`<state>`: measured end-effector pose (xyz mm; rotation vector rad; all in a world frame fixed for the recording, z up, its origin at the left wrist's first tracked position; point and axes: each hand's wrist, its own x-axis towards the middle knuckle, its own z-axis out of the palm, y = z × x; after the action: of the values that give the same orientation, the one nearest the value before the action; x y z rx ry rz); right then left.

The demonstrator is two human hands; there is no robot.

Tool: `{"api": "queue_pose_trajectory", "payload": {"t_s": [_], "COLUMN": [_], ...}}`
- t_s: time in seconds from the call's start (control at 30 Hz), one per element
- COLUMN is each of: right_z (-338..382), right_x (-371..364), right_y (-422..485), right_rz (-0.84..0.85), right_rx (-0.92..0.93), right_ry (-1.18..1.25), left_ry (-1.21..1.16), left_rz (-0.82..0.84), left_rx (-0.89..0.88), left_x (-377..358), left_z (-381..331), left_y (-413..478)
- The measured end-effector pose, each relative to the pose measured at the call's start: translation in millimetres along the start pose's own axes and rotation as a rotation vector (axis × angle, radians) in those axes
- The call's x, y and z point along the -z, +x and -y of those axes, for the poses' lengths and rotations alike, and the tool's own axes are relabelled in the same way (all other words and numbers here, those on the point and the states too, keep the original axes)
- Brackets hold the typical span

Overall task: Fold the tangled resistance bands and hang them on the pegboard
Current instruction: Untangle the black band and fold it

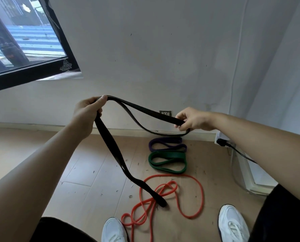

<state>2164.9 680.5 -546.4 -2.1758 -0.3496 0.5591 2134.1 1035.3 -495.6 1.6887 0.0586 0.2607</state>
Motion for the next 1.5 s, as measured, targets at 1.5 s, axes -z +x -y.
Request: {"api": "queue_pose_trajectory", "payload": {"t_s": [1.5], "right_z": [2.7], "right_x": [51.5], "right_y": [3.6], "right_rz": [-0.693], "right_rx": [-0.065], "right_ry": [1.189], "left_ry": [0.868], "left_rz": [0.710], "left_rx": [0.142], "left_x": [-19.8], "left_z": [36.2], "left_y": [-28.4]}}
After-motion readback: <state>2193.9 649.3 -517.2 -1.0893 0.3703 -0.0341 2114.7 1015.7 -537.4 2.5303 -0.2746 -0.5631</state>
